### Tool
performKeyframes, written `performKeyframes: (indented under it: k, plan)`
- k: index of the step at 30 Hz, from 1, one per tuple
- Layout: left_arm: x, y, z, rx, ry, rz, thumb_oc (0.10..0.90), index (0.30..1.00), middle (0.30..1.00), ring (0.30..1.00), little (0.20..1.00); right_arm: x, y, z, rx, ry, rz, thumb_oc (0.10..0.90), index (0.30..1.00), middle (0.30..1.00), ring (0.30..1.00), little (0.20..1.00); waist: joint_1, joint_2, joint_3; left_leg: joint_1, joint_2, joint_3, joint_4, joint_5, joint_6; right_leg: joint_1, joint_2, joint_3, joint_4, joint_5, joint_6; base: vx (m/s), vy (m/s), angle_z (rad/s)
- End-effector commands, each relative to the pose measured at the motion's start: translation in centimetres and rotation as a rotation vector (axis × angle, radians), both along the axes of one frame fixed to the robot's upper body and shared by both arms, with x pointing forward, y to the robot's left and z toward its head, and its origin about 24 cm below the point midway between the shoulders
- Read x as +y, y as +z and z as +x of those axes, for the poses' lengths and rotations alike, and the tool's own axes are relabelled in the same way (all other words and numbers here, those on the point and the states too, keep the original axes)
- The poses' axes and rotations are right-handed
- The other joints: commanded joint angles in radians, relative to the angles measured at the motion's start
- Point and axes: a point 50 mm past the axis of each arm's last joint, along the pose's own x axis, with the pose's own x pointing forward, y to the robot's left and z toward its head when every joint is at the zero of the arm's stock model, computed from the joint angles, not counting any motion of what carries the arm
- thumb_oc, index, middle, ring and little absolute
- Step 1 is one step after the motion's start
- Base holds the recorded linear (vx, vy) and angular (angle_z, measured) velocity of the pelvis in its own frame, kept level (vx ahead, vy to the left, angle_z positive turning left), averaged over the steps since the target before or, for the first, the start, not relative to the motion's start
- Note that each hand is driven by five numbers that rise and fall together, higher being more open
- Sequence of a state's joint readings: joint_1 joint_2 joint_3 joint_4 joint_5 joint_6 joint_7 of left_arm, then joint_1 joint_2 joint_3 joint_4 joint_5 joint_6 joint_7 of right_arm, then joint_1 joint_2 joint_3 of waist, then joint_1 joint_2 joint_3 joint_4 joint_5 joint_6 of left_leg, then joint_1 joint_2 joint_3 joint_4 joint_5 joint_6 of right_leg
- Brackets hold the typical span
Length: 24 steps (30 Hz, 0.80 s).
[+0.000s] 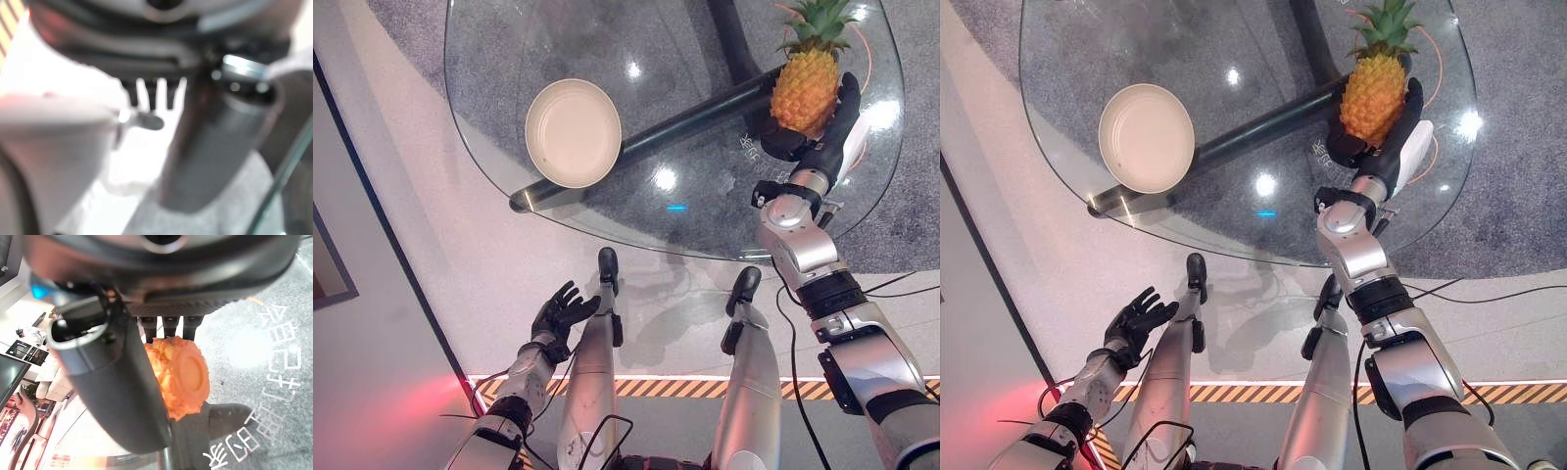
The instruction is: Pick up the fruit to the plate
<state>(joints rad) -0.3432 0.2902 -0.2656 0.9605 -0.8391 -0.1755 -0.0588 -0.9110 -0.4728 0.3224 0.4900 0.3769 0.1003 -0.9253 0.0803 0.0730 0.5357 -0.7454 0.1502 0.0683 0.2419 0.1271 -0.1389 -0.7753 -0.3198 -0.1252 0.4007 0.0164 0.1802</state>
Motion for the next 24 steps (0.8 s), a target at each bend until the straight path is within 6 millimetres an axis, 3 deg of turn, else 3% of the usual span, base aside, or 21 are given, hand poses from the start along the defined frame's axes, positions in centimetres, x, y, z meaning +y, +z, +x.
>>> performKeyframes:
  k: [1,2,5,6,8,10,13,14,15,16,24]
  plan:
    - [0.28,-1.30,-1.63,0.050,-0.026,0.046,0.800,0.900,0.900,0.900,0.900,0.39,3.00,-0.34,-0.122,0.022,-0.001,0.342,0.507,0.507,0.507,0.442,0.017,0.035,-0.016,-0.002,-0.018,-0.014,0.076,-0.085,0.042,-0.004,0.003,-0.067,-0.040,0.036,-0.027,0.00,0.000,0.00]
    - [0.23,-1.27,-1.59,0.048,-0.026,0.046,0.800,0.900,0.900,0.900,0.900,0.41,2.96,-0.33,-0.120,0.022,0.000,0.100,0.300,0.300,0.300,0.200,0.017,0.035,-0.016,-0.003,-0.018,-0.014,0.076,-0.085,0.042,-0.005,0.002,-0.067,-0.040,0.036,-0.027,0.00,0.000,0.00]
    - [0.20,-0.94,-1.20,0.035,-0.027,0.046,0.800,0.900,0.900,0.900,0.900,0.48,3.37,-0.32,-0.129,0.021,0.006,0.100,0.300,0.300,0.300,0.200,0.016,0.034,-0.016,-0.029,-0.022,-0.011,0.068,-0.055,0.049,-0.026,0.001,-0.075,-0.055,0.066,-0.037,-0.04,0.002,0.00]
    - [0.31,-1.29,-1.64,0.050,-0.026,0.047,0.800,0.900,0.900,0.900,0.900,0.44,2.86,-0.30,-0.112,0.021,0.010,0.100,0.300,0.300,0.300,0.200,0.017,0.035,-0.016,-0.002,-0.018,-0.013,0.073,-0.084,0.043,-0.004,0.003,-0.067,-0.042,0.037,-0.027,0.06,-0.013,-0.01]
    - [0.38,-1.32,-1.68,0.051,-0.025,0.047,0.800,0.900,0.900,0.900,0.900,0.36,2.82,-0.27,-0.109,0.019,0.012,0.100,0.300,0.300,0.300,0.200,0.017,0.034,-0.016,-0.002,-0.017,-0.013,0.074,-0.084,0.042,-0.004,0.004,-0.067,-0.041,0.037,-0.026,0.00,-0.006,-0.01]
    - [0.34,-0.99,-1.28,0.037,-0.024,0.045,0.800,0.900,0.900,0.900,0.900,0.32,3.27,-0.25,-0.122,0.017,0.015,0.100,0.300,0.300,0.300,0.200,0.015,0.033,-0.016,-0.033,-0.020,-0.011,0.069,-0.054,0.049,-0.030,0.002,-0.075,-0.053,0.066,-0.038,-0.06,0.007,0.00]
    - [0.31,-0.99,-1.29,0.037,-0.026,0.045,0.800,0.900,0.900,0.900,0.900,0.23,3.26,-0.24,-0.119,0.012,0.019,0.100,0.300,0.300,0.300,0.200,0.016,0.033,-0.016,-0.033,-0.020,-0.011,0.070,-0.055,0.049,-0.029,0.003,-0.076,-0.053,0.066,-0.037,0.02,-0.004,0.00]
    - [0.30,-1.33,-1.70,0.051,-0.027,0.045,0.800,0.900,0.900,0.900,0.900,0.20,2.76,-0.23,-0.105,0.011,0.020,0.100,0.300,0.300,0.300,0.200,0.018,0.034,-0.016,-0.005,-0.018,-0.014,0.075,-0.084,0.043,-0.007,0.005,-0.068,-0.040,0.037,-0.027,0.00,0.000,0.00]
    - [0.29,-0.99,-1.28,0.036,-0.027,0.045,0.800,0.900,0.900,0.900,0.900,0.22,3.17,-0.22,-0.118,0.009,0.021,0.100,0.300,0.300,0.300,0.200,0.016,0.033,-0.016,-0.033,-0.020,-0.011,0.068,-0.054,0.049,-0.029,0.003,-0.076,-0.054,0.067,-0.037,0.06,-0.010,0.00]
    - [0.31,-1.32,-1.68,0.050,-0.028,0.045,0.800,0.900,0.900,0.900,0.900,0.16,2.70,-0.20,-0.104,0.008,0.022,0.100,0.300,0.300,0.300,0.200,0.018,0.033,-0.016,-0.005,-0.017,-0.013,0.074,-0.084,0.043,-0.006,0.005,-0.068,-0.042,0.038,-0.027,0.00,0.000,0.00]
    - [0.32,-1.32,-1.67,0.051,-0.028,0.048,0.800,0.900,0.900,0.900,0.900,-0.10,2.81,-0.11,-0.102,0.004,0.024,0.100,0.300,0.300,0.300,0.200,0.018,0.031,-0.016,-0.007,-0.017,-0.014,0.072,-0.083,0.043,-0.007,0.007,-0.069,-0.045,0.040,-0.026,0.01,-0.002,0.00]
